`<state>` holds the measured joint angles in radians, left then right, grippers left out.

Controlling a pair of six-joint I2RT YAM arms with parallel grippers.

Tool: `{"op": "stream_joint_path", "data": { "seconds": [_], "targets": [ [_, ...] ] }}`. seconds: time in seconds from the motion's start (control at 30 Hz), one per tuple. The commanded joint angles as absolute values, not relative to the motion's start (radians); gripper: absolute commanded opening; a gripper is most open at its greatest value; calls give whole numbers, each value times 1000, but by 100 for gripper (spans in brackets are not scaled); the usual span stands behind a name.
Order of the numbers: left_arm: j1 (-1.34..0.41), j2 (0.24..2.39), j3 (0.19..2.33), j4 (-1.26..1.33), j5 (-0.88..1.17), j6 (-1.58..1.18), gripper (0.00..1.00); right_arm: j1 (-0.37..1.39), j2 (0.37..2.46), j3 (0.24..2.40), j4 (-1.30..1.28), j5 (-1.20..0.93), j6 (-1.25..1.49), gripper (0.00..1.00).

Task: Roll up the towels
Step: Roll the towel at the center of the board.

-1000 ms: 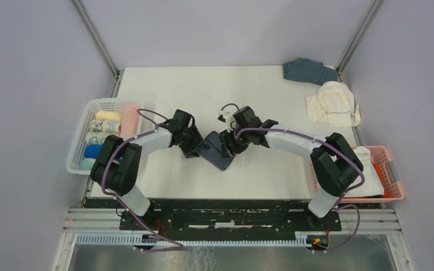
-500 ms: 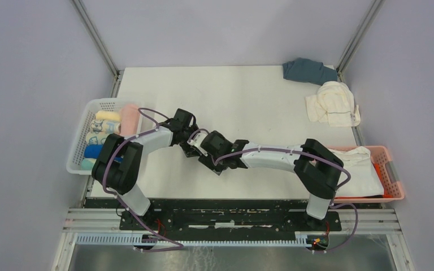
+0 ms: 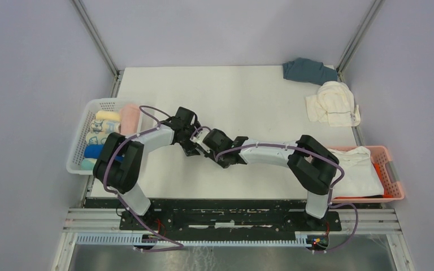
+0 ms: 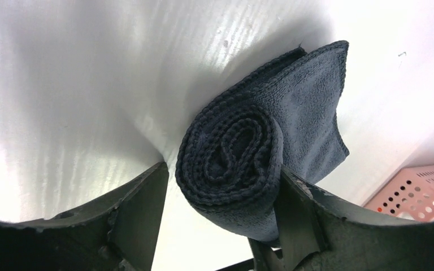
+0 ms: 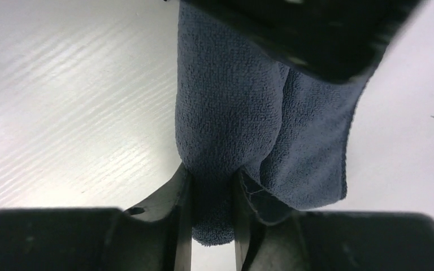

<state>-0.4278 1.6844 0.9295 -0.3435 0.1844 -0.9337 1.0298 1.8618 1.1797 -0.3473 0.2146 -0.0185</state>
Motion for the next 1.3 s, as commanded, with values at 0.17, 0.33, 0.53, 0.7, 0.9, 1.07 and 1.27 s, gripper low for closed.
{"op": "stream_joint_path", "data": {
  "seconds": [0.17, 0.33, 0.53, 0.7, 0.9, 1.07, 1.27],
  "targets": [
    [-403, 1474, 890, -476, 82, -905, 81, 838, 1904, 1167, -355, -560, 155, 24],
    [-401, 1388, 845, -493, 79, -934, 82, 753, 1994, 1172, -292, -802, 236, 24],
    [-409, 1404, 808, -421, 145, -961, 82, 693, 2092, 1175, -210, -945, 344, 24],
    [-427, 1479, 806, -377, 147, -956, 75, 655, 2127, 1142, -128, -954, 429, 25],
    [-425, 1566, 788, -362, 123, -939, 70, 652, 1988, 1110, -176, -780, 366, 44],
    [-426, 1627, 801, -365, 114, -921, 70, 676, 1766, 1062, -213, -507, 286, 57],
    [-426, 1662, 817, -381, 103, -903, 70, 842, 1585, 1045, -278, -101, 119, 64]
  ]
}}
